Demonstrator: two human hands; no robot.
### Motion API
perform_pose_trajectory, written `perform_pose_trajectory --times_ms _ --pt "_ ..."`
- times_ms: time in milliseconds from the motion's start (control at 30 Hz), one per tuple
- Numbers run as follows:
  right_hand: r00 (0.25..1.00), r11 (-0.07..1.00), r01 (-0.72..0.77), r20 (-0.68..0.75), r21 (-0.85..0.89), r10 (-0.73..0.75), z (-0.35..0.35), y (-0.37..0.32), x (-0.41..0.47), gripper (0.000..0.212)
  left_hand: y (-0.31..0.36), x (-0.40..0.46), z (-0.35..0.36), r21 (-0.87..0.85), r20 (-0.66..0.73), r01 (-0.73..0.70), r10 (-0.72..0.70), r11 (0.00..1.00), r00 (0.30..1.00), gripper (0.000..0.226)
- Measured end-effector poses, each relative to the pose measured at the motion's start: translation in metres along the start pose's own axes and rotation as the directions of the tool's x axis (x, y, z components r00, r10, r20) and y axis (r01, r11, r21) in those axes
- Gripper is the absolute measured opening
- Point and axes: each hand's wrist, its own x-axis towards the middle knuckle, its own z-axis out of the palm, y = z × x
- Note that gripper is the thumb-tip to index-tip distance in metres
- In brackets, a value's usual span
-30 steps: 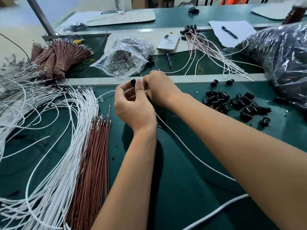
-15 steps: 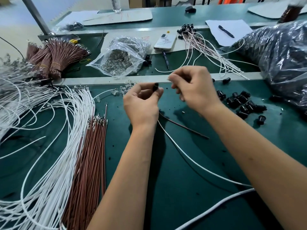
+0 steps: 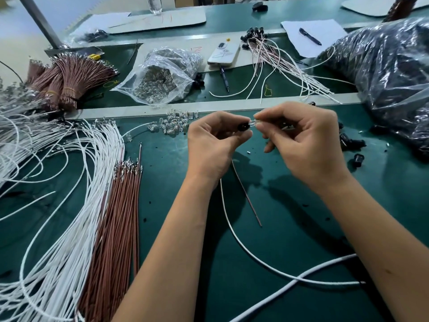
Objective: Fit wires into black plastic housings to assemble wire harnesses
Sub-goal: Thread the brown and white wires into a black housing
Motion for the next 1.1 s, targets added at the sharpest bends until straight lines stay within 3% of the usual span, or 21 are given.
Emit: perform_pose_trajectory --times_ms 267,500,700,933,1100 --pt "0.981 0.962 0.186 0.098 -0.200 -0.169 -0.003 -0.003 0.002 0.004 0.001 -0.001 0.000 0.078 0.054 -0.016 0.012 0.997 0.998 0.024" --pt "0.959 0.924 0.259 0.187 -0.281 -0.211 -0.006 -0.004 0.004 0.005 0.004 -0.002 -0.003 0.230 0.100 -0.093 0.071 0.969 0.992 0.020" --pt "0.948 0.916 0.272 0.247 -0.295 -0.202 -0.013 -0.004 0.006 0.005 0.008 -0.003 -0.007 0.254 0.140 -0.081 0.046 0.964 0.989 0.019" --pt "0.951 0.940 0.236 0.258 -0.246 -0.171 -0.015 0.001 0.003 0.002 0.005 -0.001 -0.010 0.240 0.231 -0.091 0.034 0.966 0.972 0.017" --pt "0.974 0.999 0.005 0.225 -0.050 0.007 -0.017 0.008 0.003 0.008 0.005 -0.002 -0.010 0.227 0.220 -0.141 0.090 0.964 0.971 0.021"
